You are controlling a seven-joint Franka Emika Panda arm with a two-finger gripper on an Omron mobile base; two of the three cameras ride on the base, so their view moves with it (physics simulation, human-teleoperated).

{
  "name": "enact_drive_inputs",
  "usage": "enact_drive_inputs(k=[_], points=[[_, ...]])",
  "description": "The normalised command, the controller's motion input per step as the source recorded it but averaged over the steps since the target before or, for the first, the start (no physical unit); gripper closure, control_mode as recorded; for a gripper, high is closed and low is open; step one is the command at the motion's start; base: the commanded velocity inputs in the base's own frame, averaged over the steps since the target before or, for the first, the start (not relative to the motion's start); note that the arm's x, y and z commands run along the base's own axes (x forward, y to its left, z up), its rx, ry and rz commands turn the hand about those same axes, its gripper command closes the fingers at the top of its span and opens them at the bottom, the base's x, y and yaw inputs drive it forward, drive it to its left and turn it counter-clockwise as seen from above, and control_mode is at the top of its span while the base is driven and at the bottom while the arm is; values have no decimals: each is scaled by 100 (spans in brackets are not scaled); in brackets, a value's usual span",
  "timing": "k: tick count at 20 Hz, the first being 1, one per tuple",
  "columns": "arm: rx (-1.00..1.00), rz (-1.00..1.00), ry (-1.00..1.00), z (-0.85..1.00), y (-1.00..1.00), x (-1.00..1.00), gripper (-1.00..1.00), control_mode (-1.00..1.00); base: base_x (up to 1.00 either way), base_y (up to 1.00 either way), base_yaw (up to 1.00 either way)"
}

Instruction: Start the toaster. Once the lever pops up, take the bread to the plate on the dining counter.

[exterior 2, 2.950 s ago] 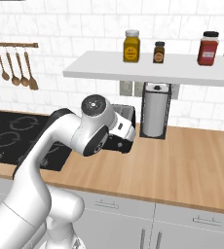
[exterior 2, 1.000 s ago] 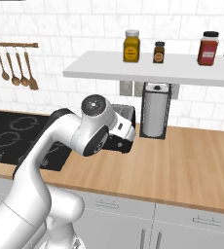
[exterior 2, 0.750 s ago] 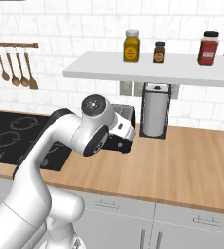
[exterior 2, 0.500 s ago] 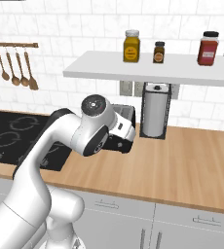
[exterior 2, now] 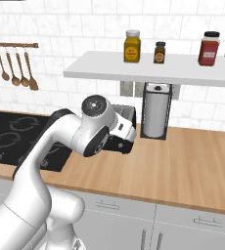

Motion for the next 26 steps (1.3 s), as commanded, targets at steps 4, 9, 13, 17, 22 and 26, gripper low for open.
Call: enact_drive_inputs(k=[4,9,13,17,22,26], points=[[0,0,0,0,0,0,-100,-100,0,0,0],[0,0,0,0,0,0,-100,-100,0,0,0],[0,0,0,0,0,0,-100,-100,0,0,0],[0,0,0,0,0,0,-100,-100,0,0,0],[0,0,0,0,0,0,-100,-100,0,0,0],[0,0,0,0,0,0,-100,-100,0,0,0]])
